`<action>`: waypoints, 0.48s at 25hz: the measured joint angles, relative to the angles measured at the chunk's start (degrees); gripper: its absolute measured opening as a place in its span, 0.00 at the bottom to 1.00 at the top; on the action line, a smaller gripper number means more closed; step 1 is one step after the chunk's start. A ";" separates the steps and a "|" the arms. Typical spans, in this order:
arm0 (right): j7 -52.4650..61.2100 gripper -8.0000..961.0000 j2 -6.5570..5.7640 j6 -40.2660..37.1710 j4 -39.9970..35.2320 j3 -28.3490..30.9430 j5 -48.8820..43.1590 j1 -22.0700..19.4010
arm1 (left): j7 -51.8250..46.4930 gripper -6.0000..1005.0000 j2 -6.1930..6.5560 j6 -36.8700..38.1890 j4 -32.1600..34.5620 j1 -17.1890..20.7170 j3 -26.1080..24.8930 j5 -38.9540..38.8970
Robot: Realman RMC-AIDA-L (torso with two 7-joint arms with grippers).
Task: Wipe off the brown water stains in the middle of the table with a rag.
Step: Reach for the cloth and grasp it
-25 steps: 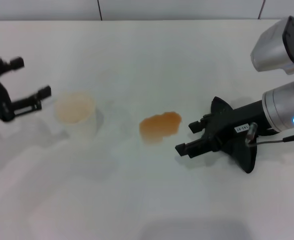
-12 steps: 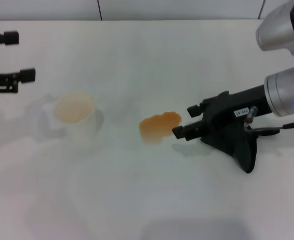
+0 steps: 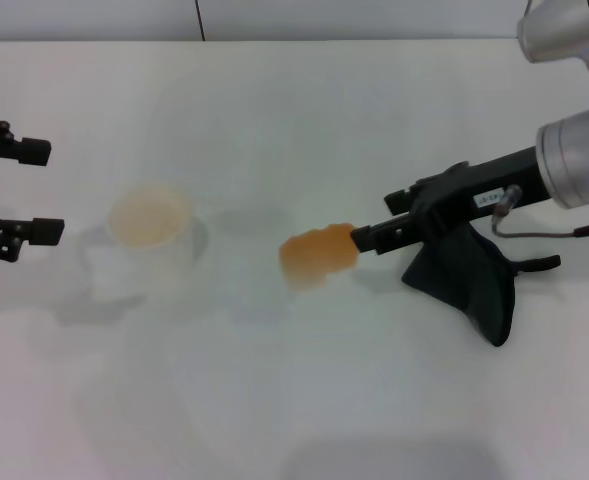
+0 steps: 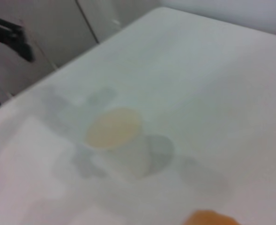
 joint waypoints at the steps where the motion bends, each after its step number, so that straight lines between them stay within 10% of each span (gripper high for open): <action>1: 1.31 0.82 0.01 -0.63 -0.31 0.47 -1.59 0.41 | -0.23 0.89 0.10 0.24 0.05 -0.03 0.04 0.04; 12: 16.70 0.82 0.28 -14.99 -2.31 5.98 -19.64 7.48 | -1.57 0.89 0.57 0.88 0.33 -1.87 0.15 0.95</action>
